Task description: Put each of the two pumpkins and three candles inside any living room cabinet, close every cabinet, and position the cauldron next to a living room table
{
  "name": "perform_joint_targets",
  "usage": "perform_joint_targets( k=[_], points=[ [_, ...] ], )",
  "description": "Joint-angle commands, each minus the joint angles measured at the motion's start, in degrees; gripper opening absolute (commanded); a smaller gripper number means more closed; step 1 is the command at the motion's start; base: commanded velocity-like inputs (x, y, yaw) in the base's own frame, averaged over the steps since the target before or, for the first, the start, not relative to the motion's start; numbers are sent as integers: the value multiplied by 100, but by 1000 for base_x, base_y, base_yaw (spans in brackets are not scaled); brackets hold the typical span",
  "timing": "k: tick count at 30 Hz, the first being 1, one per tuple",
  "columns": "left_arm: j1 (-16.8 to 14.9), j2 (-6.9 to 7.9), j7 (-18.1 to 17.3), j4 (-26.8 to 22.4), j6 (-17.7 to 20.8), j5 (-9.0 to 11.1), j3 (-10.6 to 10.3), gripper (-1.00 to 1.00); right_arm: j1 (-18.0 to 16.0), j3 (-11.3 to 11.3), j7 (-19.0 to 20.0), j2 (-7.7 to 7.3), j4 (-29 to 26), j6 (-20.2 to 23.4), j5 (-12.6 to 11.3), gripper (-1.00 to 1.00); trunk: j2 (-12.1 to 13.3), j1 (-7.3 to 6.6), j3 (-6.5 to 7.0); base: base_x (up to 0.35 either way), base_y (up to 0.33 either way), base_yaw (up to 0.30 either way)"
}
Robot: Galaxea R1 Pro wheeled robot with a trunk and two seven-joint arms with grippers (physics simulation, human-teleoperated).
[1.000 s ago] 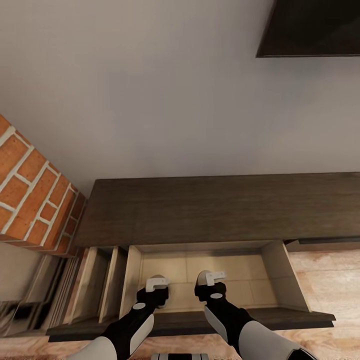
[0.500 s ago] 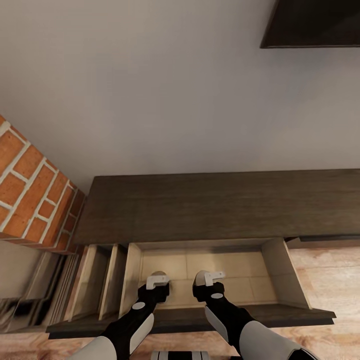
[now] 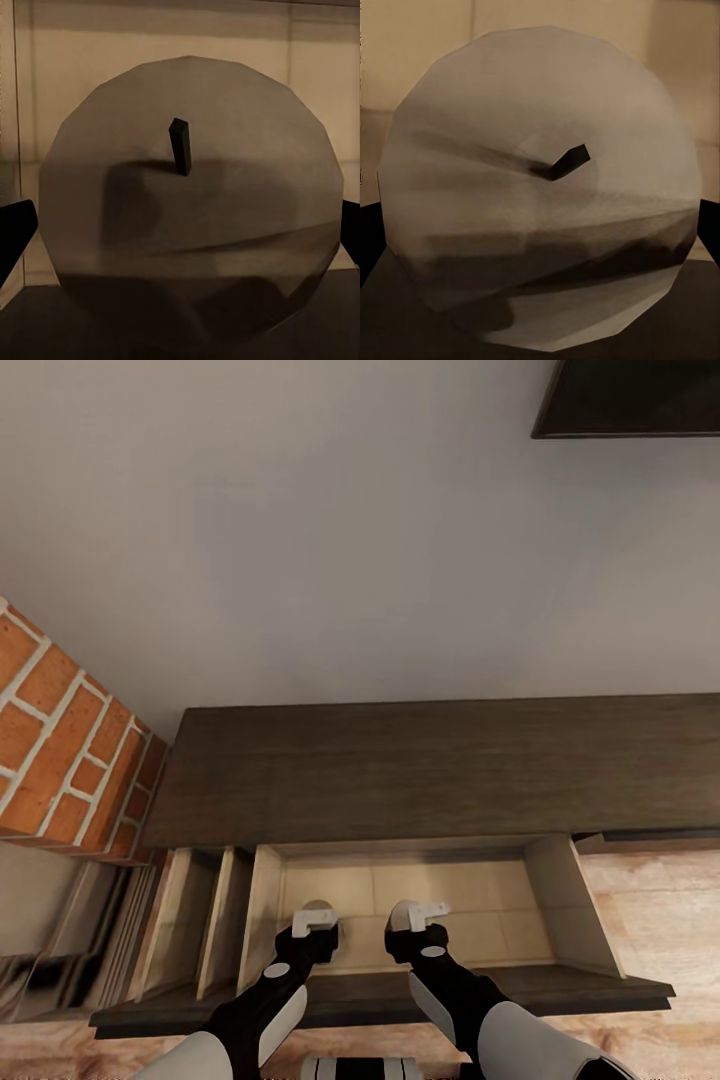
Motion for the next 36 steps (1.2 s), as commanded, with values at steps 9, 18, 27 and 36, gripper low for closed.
perform_joint_targets(
  k=[9, 18, 27, 36],
  points=[
    [0, 1, 1, -1, 0, -3, 0, -100, 0, -1, -12, 8, -20, 17, 13, -100, 0, 0, -82, 0, 0, 0],
    [0, 3, 1, -27, 0, -3, 0, -100, 0, -1, -245, 16, -94, 10, 14, -100, 0, 0, -101, 0, 0, 3],
    [0, 3, 0, -36, 0, -3, 0, -100, 0, -1, -251, 9, -105, 9, 9, -100, 0, 0, -101, 0, 0, 0],
    [0, -5, 4, -71, 0, -3, 0, -100, 0, -1, -220, 18, -106, 9, 5, -100, 0, 0, -125, 0, 0, 0]
  ],
)
